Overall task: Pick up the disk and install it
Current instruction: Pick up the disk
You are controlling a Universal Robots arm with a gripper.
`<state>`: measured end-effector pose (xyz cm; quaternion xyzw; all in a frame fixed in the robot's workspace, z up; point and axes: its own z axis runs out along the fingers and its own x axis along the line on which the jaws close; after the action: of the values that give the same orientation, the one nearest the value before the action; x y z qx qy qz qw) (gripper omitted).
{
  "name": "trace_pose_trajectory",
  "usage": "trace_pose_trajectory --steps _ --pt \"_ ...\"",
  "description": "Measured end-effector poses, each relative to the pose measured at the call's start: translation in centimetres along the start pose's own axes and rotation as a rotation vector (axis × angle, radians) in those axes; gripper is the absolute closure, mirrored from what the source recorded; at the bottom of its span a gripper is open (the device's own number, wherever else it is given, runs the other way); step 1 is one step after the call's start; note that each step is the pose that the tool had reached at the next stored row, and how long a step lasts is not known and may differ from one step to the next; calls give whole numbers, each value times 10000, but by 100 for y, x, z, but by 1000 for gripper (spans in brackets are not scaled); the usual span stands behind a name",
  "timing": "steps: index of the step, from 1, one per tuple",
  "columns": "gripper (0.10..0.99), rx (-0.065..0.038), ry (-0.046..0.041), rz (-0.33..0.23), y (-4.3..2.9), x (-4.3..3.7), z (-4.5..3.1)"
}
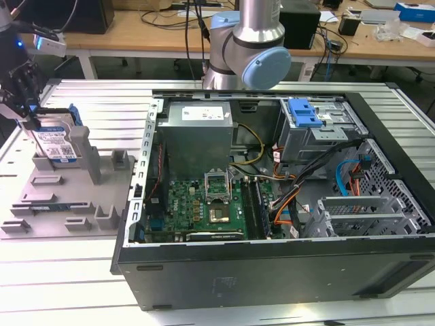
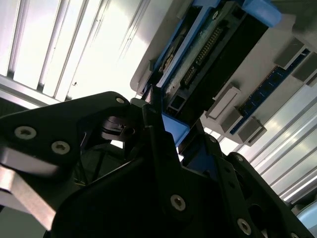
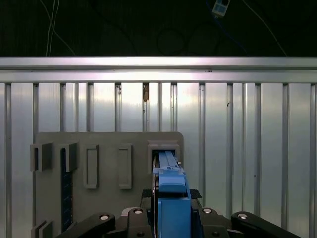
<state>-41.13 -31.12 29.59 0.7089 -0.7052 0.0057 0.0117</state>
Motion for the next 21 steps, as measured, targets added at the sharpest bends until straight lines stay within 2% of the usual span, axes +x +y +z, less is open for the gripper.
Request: trace_pose_trajectory --steps 7,10,15,17,21 --pt "722 24 -4 1 -1 1 -22" --pt "722 71 -8 3 1 3 -118" --pt "722 105 -107 3 2 6 -229" --pt "722 124 -158 3 2 7 -294" --pt "722 139 -196 4 2 9 -361"
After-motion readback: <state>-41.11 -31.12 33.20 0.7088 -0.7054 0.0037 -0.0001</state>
